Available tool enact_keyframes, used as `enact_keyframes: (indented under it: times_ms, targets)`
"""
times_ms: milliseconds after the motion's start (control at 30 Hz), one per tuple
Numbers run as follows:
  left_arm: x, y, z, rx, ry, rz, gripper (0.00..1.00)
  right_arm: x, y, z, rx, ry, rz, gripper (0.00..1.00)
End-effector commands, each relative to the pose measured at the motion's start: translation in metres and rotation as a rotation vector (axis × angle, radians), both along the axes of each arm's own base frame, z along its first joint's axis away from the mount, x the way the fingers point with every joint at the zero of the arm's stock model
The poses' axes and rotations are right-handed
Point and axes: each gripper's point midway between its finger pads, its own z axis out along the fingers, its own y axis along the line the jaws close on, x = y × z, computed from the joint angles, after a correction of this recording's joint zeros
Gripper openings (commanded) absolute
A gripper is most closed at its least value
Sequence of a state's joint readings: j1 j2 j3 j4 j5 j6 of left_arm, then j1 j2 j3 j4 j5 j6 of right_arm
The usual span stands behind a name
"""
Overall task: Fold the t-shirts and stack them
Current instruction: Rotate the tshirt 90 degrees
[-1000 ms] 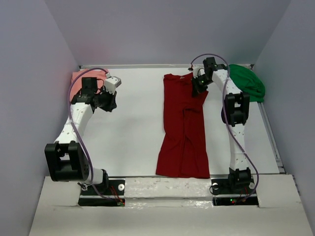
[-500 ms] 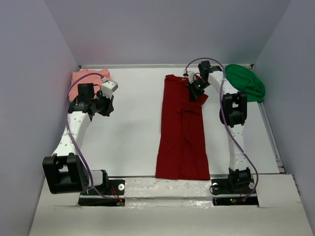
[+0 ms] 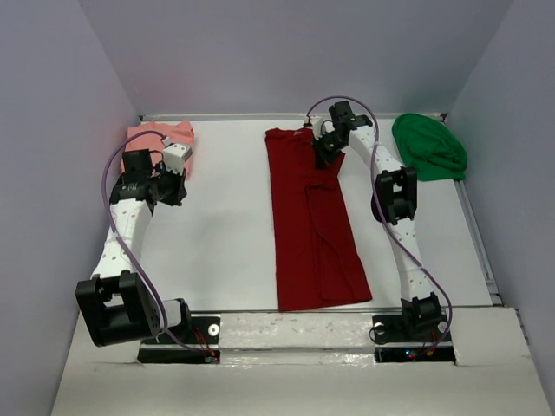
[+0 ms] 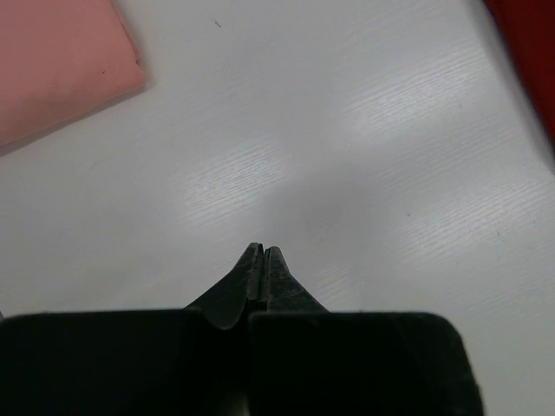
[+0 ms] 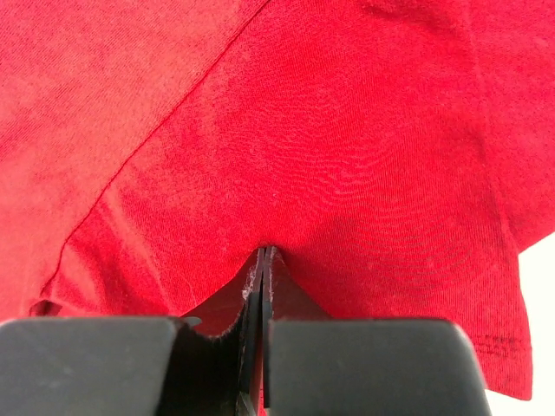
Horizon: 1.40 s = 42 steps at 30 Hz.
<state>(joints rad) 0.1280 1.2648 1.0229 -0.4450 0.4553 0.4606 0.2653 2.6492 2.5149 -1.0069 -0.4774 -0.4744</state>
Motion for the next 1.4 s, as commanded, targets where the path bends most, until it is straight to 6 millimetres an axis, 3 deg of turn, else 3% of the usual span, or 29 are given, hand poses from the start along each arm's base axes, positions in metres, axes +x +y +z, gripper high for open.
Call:
enact_keyframes:
  times_ms: [0, 333, 400, 500, 533, 567, 633, 667, 700, 733, 767, 900, 967, 1000, 1033, 1067, 1100, 1133, 1167, 1200, 1233, 1267, 1300, 1333, 1367]
  targets:
    - [-0.001, 0.006, 0.004, -0.014, -0.017, 0.030, 0.00, 0.041, -0.002, -0.005, -0.055, -0.162, -0.034, 0.00]
    - [-0.002, 0.015, 0.007, -0.022, -0.028, 0.054, 0.00, 0.110, 0.005, 0.038, -0.015, -0.453, -0.123, 0.00]
    - [-0.004, 0.016, 0.008, -0.027, -0.034, 0.057, 0.00, 0.116, 0.006, 0.058, 0.001, -0.495, -0.137, 0.00]
    - [-0.005, 0.015, 0.011, -0.036, -0.056, 0.054, 0.00, 0.109, 0.011, 0.080, 0.014, -0.516, -0.124, 0.00]
    - [-0.006, 0.014, 0.011, -0.041, -0.060, 0.049, 0.00, 0.102, 0.009, 0.075, 0.005, -0.494, -0.116, 0.00]
    - [-0.006, 0.013, 0.013, -0.041, -0.069, 0.046, 0.00, 0.097, 0.010, 0.101, 0.021, -0.522, -0.104, 0.00]
    - [-0.005, 0.011, 0.015, -0.053, -0.076, 0.037, 0.00, 0.085, 0.008, 0.103, 0.014, -0.504, -0.089, 0.00]
    - [-0.004, 0.009, 0.018, -0.057, -0.083, 0.029, 0.00, 0.079, 0.007, 0.125, 0.024, -0.525, -0.089, 0.00]
    - [-0.004, 0.007, 0.020, -0.070, -0.086, 0.020, 0.00, 0.074, 0.005, 0.131, 0.023, -0.526, -0.087, 0.00]
    - [-0.003, 0.005, 0.022, -0.077, -0.092, 0.016, 0.00, 0.066, 0.002, 0.128, 0.013, -0.504, -0.085, 0.00]
    - [-0.002, 0.004, 0.027, -0.086, -0.101, 0.010, 0.00, 0.058, 0.000, 0.153, 0.021, -0.530, -0.086, 0.00]
    - [0.003, -0.018, 0.035, -0.172, -0.109, -0.082, 0.00, 0.019, -0.018, 0.181, -0.020, -0.503, -0.100, 0.00]
    - [0.010, -0.027, 0.030, -0.179, -0.073, -0.109, 0.00, 0.002, -0.025, 0.190, -0.036, -0.503, -0.100, 0.00]
    - [0.015, -0.042, 0.039, -0.165, -0.084, -0.155, 0.00, -0.013, -0.033, 0.174, -0.069, -0.461, -0.103, 0.00]
    - [0.019, -0.052, 0.039, -0.160, -0.075, -0.185, 0.00, -0.025, -0.040, 0.195, -0.071, -0.494, -0.116, 0.00]
    - [0.027, -0.065, 0.042, -0.158, -0.066, -0.222, 0.00, -0.033, -0.046, 0.195, -0.094, -0.494, -0.124, 0.00]
    - [0.026, -0.093, 0.041, -0.158, -0.051, -0.299, 0.00, -0.050, -0.054, 0.190, -0.112, -0.472, -0.129, 0.00]
    - [0.031, -0.107, 0.026, -0.160, 0.005, -0.333, 0.00, -0.058, -0.058, 0.186, -0.128, -0.462, -0.135, 0.00]
    - [0.041, -0.121, 0.036, -0.154, -0.014, -0.376, 0.00, -0.067, -0.064, 0.180, -0.145, -0.444, -0.141, 0.00]
    - [0.045, -0.135, 0.033, -0.150, 0.000, -0.413, 0.00, -0.076, -0.066, 0.175, -0.148, -0.427, -0.144, 0.00]
    - [0.050, -0.148, 0.030, -0.147, 0.007, -0.447, 0.00, -0.093, -0.070, 0.152, -0.167, -0.364, -0.137, 0.00]
    - [0.053, -0.173, 0.013, -0.144, 0.042, -0.501, 0.00, -0.103, -0.073, 0.150, -0.167, -0.353, -0.142, 0.00]
    - [0.066, -0.188, 0.026, -0.139, 0.000, -0.528, 0.00, -0.111, -0.076, 0.142, -0.175, -0.328, -0.149, 0.00]
    - [0.070, -0.204, 0.027, -0.143, -0.003, -0.556, 0.00, -0.127, -0.079, 0.122, -0.186, -0.265, -0.144, 0.00]
    - [0.069, -0.229, 0.010, -0.145, 0.036, -0.606, 0.00, -0.135, -0.083, 0.121, -0.176, -0.248, -0.158, 0.00]
